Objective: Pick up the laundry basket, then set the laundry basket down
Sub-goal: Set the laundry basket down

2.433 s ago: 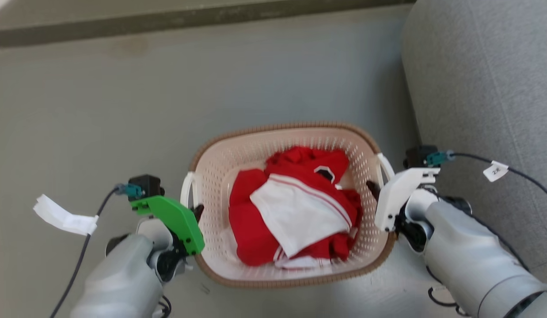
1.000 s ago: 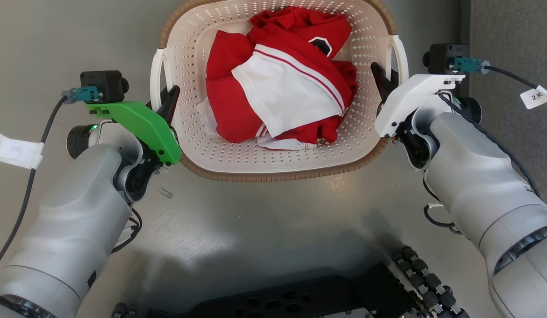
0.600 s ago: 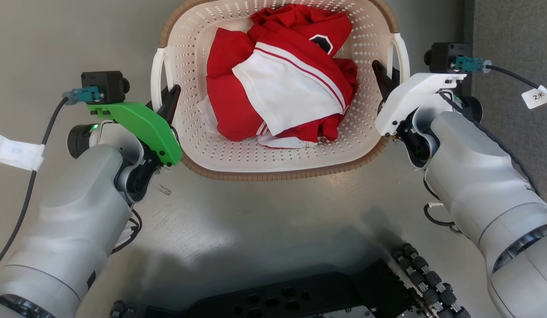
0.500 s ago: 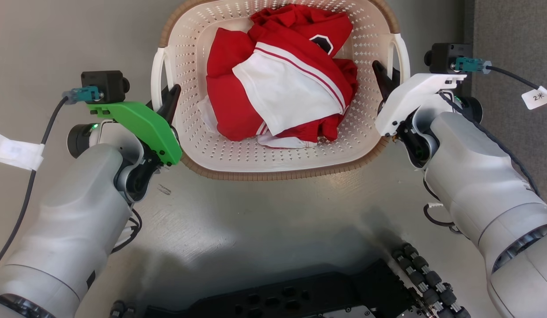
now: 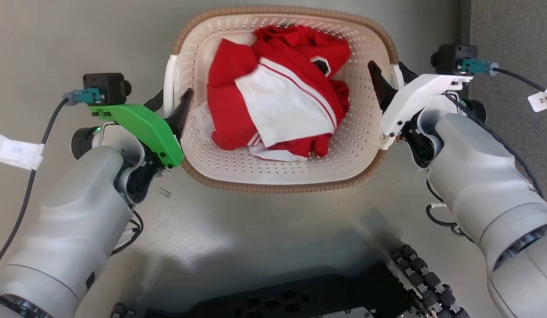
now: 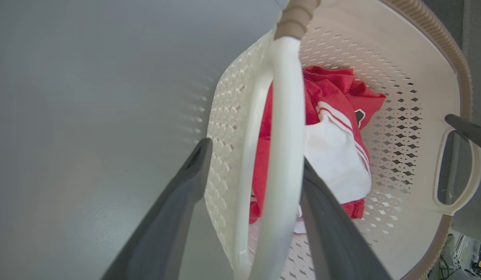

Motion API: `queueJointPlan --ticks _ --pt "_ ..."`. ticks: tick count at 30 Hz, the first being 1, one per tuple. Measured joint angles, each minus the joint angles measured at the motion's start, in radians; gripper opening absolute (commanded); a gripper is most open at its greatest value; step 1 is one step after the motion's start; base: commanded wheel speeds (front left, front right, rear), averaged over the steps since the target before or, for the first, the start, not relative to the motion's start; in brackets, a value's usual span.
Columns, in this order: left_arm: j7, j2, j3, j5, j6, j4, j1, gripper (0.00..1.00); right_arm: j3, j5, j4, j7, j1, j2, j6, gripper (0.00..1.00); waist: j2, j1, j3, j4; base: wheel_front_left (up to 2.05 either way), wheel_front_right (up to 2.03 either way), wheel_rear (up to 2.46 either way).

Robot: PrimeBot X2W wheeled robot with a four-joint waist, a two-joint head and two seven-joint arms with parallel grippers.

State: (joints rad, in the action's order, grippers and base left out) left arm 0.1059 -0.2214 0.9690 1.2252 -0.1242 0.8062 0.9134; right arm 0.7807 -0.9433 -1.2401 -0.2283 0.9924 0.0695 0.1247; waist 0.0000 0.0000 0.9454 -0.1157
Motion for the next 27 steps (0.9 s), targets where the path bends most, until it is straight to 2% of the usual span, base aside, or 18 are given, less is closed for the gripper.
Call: queueJointPlan --ticks 15,27 --pt "-0.01 -0.001 0.032 0.022 0.0 -0.004 0.0 1.0 -0.002 -0.006 -0.016 0.0 0.0 0.0 -0.002 1.0 0.0 0.0 -0.018 0.0 0.0 0.0 0.0" --pt "0.002 -0.007 0.054 0.039 0.0 0.027 -0.003 1.0 -0.001 -0.008 -0.026 -0.004 -0.017 -0.003 -0.002 1.0 0.0 0.0 -0.074 0.0 0.0 0.0 0.0"
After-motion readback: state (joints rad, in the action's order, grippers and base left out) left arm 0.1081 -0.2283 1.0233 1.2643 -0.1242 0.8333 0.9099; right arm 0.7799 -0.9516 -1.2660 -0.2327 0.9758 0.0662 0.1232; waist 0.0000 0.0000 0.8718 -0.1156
